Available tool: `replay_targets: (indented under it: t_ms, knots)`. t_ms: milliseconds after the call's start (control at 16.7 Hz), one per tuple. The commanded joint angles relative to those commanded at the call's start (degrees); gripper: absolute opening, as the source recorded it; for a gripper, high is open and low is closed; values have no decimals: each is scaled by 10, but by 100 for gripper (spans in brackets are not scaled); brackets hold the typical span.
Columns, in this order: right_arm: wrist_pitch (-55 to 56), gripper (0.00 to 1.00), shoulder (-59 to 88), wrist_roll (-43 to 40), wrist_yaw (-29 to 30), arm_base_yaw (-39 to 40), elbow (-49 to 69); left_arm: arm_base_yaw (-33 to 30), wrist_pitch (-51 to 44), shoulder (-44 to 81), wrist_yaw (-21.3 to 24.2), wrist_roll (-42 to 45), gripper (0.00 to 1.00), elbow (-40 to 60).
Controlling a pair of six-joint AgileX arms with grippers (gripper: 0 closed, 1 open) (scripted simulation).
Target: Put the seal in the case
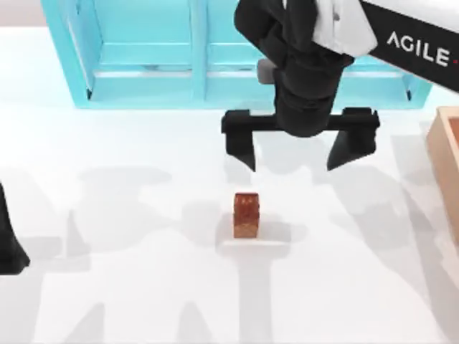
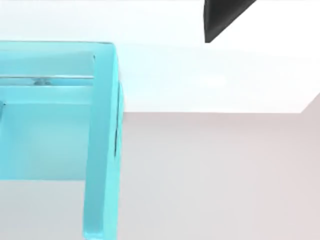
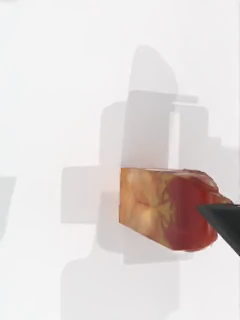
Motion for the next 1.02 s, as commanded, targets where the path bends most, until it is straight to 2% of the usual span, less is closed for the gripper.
replay_targets:
  t_ms: [420, 840, 1020]
  knots:
    - [-89, 100, 81, 82, -7, 65, 141, 0, 0, 0, 0, 0, 100, 0]
    - [-89, 100, 83, 84, -7, 64, 142, 0, 0, 0, 0, 0, 100, 0]
    - [-49, 100, 88, 84, -7, 66, 103, 0, 0, 0, 0, 0, 100, 0]
